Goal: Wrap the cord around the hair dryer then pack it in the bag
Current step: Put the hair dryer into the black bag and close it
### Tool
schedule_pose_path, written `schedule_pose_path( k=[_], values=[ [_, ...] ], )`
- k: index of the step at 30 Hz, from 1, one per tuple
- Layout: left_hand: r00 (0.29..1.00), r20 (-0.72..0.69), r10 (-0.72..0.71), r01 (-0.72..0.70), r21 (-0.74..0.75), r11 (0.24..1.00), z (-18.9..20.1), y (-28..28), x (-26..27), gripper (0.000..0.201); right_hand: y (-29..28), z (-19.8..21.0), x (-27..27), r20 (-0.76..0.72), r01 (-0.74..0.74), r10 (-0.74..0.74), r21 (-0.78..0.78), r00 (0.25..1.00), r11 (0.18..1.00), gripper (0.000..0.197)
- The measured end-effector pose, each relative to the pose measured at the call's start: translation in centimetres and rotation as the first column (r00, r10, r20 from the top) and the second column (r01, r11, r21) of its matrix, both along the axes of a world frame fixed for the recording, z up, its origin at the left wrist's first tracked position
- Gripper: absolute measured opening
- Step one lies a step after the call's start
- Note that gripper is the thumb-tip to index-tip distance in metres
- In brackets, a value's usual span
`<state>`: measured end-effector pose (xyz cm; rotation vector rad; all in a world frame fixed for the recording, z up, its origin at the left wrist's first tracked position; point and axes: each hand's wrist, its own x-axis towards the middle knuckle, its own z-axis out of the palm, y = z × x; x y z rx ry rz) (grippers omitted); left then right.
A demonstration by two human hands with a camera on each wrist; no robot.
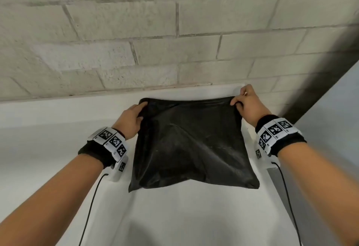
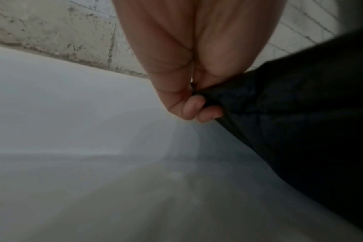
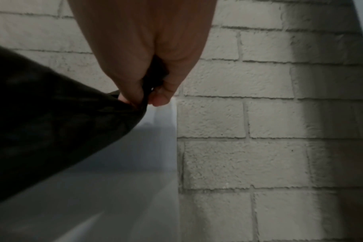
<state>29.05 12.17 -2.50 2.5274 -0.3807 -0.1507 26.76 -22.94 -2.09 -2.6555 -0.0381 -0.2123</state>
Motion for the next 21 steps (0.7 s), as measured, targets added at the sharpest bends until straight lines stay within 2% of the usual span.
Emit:
schedule_pose_path(
  k=[2,4,7,10,14,17,21],
  values=[
    [1.000,-0.005,0.014,-0.014,0.023,1.000,-0.4,-0.3,0.9,0.052,-0.3,-0.7,0.8,-0.001,0.022,-0.022,0.013,1.000,1.000,0.015],
    [1.000,0.000,0.013,-0.013,0.056,0.998,-0.7,-0.4,1.6,0.053,-0.7,-1.4,1.2,-0.054,-0.012,0.010,-0.034,0.998,0.999,0.019],
    [0.999,-0.042,-0.006,0.011,0.139,0.990,-1.5,-0.3,2.3,0.052,-1.5,-2.4,1.6,-0.307,-0.132,0.066,-0.198,0.950,0.971,0.040],
    [0.985,-0.171,0.001,0.040,0.237,0.971,-2.1,-0.1,2.6,0.052,-1.9,-3.1,1.7,-0.455,-0.212,0.099,-0.206,0.885,0.955,0.054],
    [0.962,-0.270,0.035,0.058,0.327,0.943,-2.4,-0.1,2.3,0.053,-1.5,-2.9,1.0,-0.496,-0.211,0.114,-0.144,0.861,0.967,0.058],
    [0.968,-0.242,0.068,0.023,0.357,0.934,-2.1,0.3,2.1,0.051,-1.5,-2.5,0.5,-0.462,-0.189,0.097,-0.156,0.881,0.969,0.057],
    [0.977,-0.198,0.080,-0.002,0.369,0.929,-0.6,0.8,0.7,0.048,-0.8,-0.4,-0.9,-0.378,-0.158,0.110,-0.098,0.919,0.983,0.053]
  ],
)
